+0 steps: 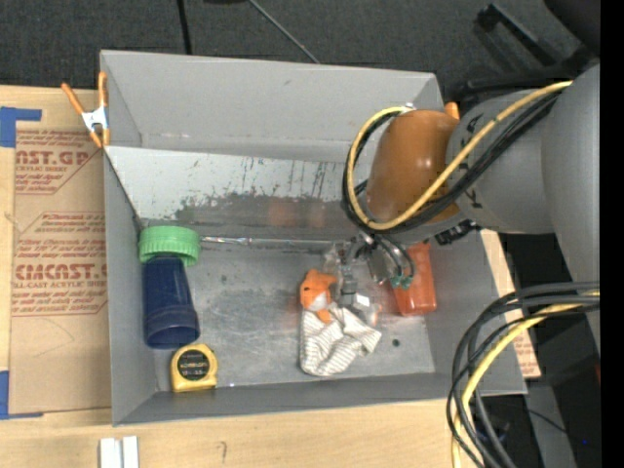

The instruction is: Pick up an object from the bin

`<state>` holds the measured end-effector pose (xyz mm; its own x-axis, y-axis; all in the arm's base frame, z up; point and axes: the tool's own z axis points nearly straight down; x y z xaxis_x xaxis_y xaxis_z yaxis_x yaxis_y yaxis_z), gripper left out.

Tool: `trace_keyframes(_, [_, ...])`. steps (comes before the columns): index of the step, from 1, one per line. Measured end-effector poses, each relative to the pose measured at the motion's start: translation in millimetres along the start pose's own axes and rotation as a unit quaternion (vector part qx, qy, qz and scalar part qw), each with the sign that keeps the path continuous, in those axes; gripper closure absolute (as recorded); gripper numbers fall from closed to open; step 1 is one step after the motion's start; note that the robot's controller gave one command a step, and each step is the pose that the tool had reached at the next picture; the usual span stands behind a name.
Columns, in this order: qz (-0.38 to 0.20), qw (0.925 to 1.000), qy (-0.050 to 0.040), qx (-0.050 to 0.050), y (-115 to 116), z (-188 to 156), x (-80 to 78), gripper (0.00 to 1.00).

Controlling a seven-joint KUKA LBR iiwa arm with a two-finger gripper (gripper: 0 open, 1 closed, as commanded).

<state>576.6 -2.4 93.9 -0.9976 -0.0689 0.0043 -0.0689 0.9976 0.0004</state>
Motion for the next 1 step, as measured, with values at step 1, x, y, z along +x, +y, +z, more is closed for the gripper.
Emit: trace_keyframes(1, [0.0,1.0,-0.0017,0.0,0.1,-22.2,-0.9,1.0])
